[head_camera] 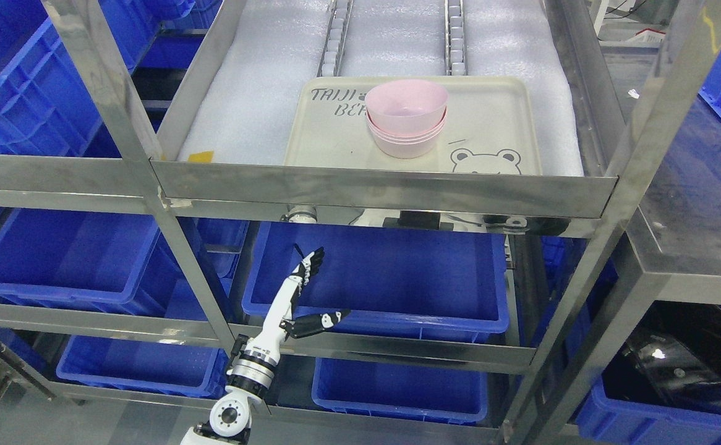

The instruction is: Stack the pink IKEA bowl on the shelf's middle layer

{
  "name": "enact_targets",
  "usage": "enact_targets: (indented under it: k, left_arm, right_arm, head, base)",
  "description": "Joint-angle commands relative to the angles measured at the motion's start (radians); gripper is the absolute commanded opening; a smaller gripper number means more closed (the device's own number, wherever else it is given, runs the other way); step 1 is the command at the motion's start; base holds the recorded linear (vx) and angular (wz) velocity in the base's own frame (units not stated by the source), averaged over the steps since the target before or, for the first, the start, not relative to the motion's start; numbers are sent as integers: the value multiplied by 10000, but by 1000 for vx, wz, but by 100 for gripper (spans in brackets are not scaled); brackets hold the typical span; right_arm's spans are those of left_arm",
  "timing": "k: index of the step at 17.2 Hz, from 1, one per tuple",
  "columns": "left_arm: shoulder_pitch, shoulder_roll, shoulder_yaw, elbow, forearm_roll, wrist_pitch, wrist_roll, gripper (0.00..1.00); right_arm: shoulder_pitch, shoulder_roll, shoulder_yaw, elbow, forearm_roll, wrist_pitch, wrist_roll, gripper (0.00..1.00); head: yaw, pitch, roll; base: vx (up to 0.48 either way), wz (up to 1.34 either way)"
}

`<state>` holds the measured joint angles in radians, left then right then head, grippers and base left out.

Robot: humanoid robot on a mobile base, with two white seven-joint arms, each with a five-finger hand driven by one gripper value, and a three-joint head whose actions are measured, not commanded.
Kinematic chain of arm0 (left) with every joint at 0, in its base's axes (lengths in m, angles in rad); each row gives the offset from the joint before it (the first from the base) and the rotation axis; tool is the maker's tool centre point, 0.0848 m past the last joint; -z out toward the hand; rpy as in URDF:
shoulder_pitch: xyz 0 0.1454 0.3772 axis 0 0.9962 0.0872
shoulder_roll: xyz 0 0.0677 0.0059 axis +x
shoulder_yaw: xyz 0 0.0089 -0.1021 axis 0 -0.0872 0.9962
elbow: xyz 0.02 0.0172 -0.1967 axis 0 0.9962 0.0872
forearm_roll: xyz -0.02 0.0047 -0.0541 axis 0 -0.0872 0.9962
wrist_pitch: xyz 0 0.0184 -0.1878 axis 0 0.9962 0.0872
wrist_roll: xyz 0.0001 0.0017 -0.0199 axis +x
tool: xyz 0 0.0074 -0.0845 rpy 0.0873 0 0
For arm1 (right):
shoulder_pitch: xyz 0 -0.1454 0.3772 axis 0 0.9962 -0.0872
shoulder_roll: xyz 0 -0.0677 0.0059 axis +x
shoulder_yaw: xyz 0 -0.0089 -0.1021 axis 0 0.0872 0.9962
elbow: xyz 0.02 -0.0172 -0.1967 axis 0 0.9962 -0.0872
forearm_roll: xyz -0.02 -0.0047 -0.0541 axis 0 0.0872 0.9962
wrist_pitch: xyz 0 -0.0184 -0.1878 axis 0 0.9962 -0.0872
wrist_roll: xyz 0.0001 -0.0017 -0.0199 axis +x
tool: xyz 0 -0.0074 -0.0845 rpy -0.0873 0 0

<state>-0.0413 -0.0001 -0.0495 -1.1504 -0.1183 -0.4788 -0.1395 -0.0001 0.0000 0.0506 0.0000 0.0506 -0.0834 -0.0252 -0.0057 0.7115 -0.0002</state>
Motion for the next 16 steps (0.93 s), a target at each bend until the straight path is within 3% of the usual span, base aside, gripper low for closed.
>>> enact_targets:
  k: [1,3,8,16]
  left_arm:
    - [59,175,-634,-796,583,-59,-656,99]
    - [29,175,-1237,-906,1729,63,-691,98]
    - [-231,175,-564,-952,1857,952,152,98]
    - [-830,175,-1008,-1351,2103,2272,383,100]
  right_arm:
    - [216,-175,0,-174,0,6,-9,100]
    - [216,-175,0,-174,0,6,-9,100]
    - [216,-175,0,-174,0,6,-9,100]
    - [216,-175,0,-174,0,6,-9,100]
  head:
    - [0,0,0]
    - [0,0,0]
    - [0,0,0]
    - [0,0,0]
  base:
    - [0,0]
    - [0,0]
    - [0,0]
    - [0,0]
